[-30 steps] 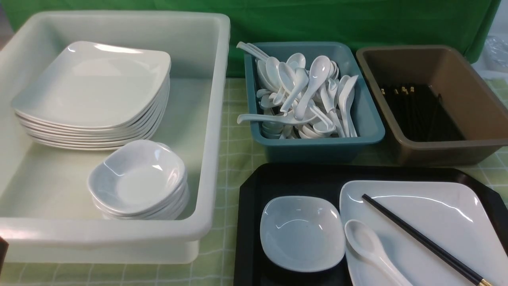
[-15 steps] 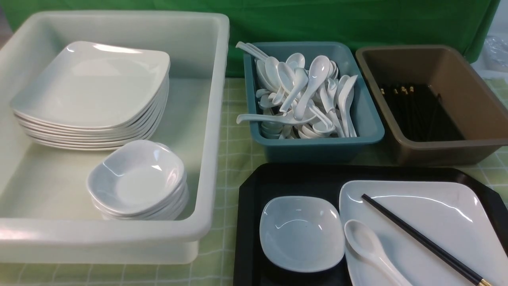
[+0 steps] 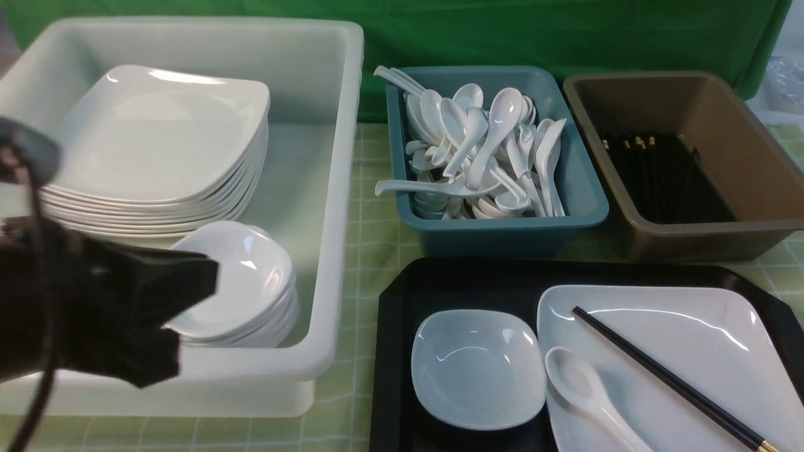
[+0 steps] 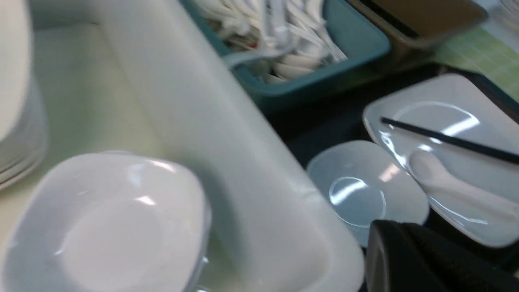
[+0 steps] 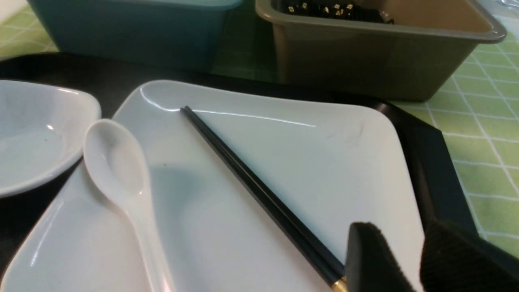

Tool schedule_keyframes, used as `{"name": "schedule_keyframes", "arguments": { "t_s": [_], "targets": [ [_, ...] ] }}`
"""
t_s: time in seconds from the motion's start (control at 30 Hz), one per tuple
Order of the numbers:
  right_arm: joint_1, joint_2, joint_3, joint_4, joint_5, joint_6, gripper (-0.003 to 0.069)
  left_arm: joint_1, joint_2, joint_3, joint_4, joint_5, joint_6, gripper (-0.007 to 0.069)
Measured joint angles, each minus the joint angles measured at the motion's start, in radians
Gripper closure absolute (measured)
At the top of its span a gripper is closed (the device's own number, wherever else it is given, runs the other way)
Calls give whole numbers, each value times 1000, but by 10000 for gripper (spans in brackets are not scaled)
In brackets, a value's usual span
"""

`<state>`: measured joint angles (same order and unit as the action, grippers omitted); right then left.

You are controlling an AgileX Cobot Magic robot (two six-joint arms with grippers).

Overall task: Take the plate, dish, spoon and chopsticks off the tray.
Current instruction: Use the right arm to grab a pair of chopsticks from the plate

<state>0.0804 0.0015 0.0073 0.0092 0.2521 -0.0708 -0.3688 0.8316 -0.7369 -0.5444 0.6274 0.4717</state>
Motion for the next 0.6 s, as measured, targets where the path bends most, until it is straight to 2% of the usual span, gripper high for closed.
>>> {"name": "schedule_keyframes", "arguments": {
  "t_s": [0.13,0.17,0.2,0.23,0.37,0.47,0.5,0.57,0.6],
  "targets": [
    [0,0,0,34,-50,58,420,-81,60,-32,4,-6,0,613],
    [0,0,0,68,-79,115,420,-101,72,-35,3,-13,0,613],
    [0,0,0,129,-143,245,420,-124,82,-35,3,-28,0,613],
    [0,0,0,134,-150,260,420,-129,83,-35,2,-31,0,613],
    [0,0,0,188,-286,526,421,-140,82,-35,2,-57,0,613],
    [2,0,-1,194,-325,589,431,-140,82,-35,2,-60,0,613],
    [12,10,-27,196,-278,595,445,-140,82,-35,3,-60,2,613],
    [48,73,-107,198,-151,524,468,-140,82,-35,3,-60,22,613],
    [79,140,-182,198,-61,442,475,-140,82,-35,3,-60,33,613]
  ]
}}
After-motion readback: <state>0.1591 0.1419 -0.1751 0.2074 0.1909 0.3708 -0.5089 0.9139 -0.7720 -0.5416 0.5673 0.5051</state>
